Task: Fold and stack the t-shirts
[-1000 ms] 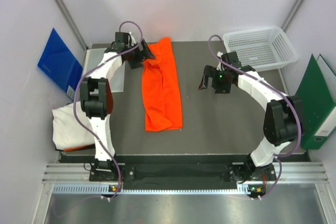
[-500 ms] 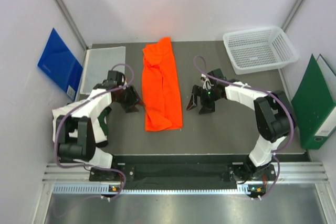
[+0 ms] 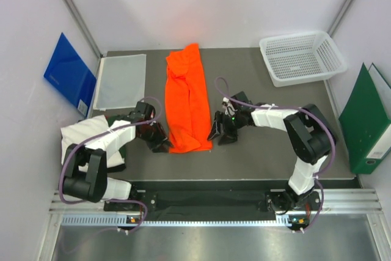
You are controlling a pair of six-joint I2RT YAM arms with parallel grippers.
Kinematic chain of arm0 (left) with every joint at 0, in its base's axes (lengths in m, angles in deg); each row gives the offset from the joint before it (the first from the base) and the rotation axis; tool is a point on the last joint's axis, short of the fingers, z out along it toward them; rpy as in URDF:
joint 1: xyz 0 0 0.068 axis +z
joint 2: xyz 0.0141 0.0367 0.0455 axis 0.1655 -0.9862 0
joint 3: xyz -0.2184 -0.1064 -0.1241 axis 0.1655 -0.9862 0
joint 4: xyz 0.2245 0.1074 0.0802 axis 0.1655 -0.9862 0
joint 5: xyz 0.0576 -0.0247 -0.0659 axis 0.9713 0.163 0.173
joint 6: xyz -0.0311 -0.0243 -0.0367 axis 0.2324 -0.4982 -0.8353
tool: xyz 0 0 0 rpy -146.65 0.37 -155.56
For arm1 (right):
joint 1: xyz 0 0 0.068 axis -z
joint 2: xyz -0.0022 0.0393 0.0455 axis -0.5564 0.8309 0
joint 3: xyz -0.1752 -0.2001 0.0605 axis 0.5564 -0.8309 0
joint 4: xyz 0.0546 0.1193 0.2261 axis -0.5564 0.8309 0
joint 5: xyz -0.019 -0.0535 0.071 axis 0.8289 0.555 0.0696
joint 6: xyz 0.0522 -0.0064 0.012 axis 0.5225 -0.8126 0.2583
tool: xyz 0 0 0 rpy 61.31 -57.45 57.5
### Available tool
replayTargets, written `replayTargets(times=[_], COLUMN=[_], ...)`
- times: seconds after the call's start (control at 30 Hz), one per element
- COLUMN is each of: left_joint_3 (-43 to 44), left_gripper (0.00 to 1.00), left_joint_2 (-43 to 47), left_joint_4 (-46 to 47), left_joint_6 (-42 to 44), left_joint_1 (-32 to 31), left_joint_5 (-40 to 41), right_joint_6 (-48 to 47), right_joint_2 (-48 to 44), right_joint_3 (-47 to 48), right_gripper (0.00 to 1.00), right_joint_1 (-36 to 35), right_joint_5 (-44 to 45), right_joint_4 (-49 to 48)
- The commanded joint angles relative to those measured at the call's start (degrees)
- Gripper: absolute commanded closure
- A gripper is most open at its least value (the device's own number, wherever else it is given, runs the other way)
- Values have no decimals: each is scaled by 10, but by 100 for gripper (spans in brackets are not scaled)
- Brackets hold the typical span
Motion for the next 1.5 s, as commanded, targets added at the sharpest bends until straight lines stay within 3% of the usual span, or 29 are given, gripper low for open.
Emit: replayTargets(times=[0.0, 0.17, 0.27, 0.3, 0.37, 0.4, 0.43, 0.7, 1.07, 1.23, 1.47], left_joint_3=[-14, -17, -17, -17, -23, -24, -28, -26, 3, 80, 192], left_gripper=[62, 63, 73, 81, 94, 100, 100, 100, 100, 100, 100], left_joint_2=[-16, -38, -53, -60, -64, -68, -69, 9, 77, 73, -18], left_joint_4=[40, 55, 68, 68, 74, 74, 74, -17, -77, -94, -75], left_joint_6=[-20, -18, -15, -14, -14, -14, -12, 0, -3, -6, -1], left_joint_1=[-8, -11, -16, -18, -20, -20, -19, -20, -19, -20, -20], left_joint_5=[18, 28, 22, 25, 26, 29, 31, 71, 54, 63, 72], right_joint_6=[34, 24, 29, 32, 33, 33, 34, 16, -17, -50, -93], right_joint_2=[39, 70, 66, 65, 64, 63, 61, 23, -4, -9, -1], right_joint_3=[11, 46, 43, 41, 42, 42, 42, 40, 59, 121, 232], right_gripper=[37, 46, 61, 72, 85, 97, 100, 100, 100, 100, 100], right_joint_1=[-31, -46, -48, -48, -49, -47, -49, -49, -49, -46, -17], right_joint_5=[-14, 10, 21, 23, 24, 25, 26, 44, 34, 45, 73], right_joint_4=[-46, 9, 6, 5, 5, 5, 5, 43, 92, 137, 173])
